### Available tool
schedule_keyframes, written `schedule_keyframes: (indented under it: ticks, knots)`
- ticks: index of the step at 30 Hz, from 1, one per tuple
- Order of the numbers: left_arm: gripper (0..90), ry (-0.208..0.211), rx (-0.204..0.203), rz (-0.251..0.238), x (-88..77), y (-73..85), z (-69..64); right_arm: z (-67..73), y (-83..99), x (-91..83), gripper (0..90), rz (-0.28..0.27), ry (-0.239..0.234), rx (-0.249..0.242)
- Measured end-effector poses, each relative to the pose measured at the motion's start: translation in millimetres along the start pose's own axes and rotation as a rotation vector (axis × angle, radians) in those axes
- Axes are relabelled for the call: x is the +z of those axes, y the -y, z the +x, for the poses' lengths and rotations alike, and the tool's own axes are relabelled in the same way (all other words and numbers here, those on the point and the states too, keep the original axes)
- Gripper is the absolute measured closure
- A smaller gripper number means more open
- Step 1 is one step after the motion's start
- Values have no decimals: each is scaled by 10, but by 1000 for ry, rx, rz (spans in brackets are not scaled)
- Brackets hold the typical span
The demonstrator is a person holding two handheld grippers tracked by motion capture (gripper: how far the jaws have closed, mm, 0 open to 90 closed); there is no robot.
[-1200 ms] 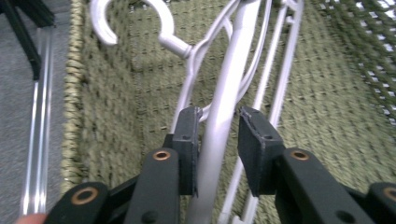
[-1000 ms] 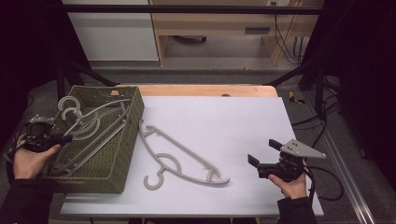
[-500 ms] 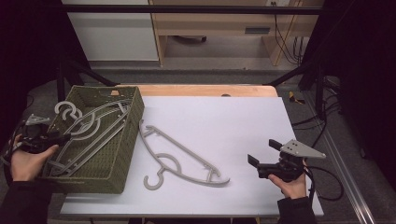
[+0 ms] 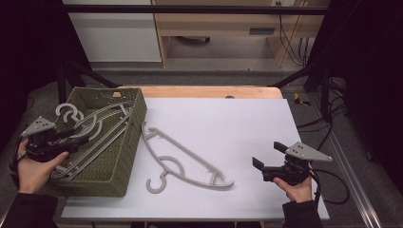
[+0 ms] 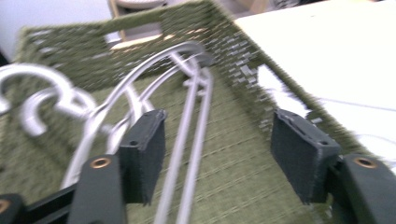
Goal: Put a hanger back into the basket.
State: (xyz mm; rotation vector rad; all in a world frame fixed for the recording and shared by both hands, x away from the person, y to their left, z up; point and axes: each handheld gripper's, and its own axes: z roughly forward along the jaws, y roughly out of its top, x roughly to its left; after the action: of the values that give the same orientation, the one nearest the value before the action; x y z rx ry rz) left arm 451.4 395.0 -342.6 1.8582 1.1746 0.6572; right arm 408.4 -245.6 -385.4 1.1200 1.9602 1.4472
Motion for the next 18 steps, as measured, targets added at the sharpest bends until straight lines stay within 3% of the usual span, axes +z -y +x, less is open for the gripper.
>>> schedule_keyframes:
  ticks: [7,14,18]
  knots:
    - [209,97,13,-80,32,-69,-337,11,-4,5,26,-1,0,-3]
    - [159,191,27,-144,91,-56,-674,17,-11,-2,26,-2,-7,-8]
    - [155,217,28,-168,112,4,-786,31,-23,-7,26,-7,-7,-8]
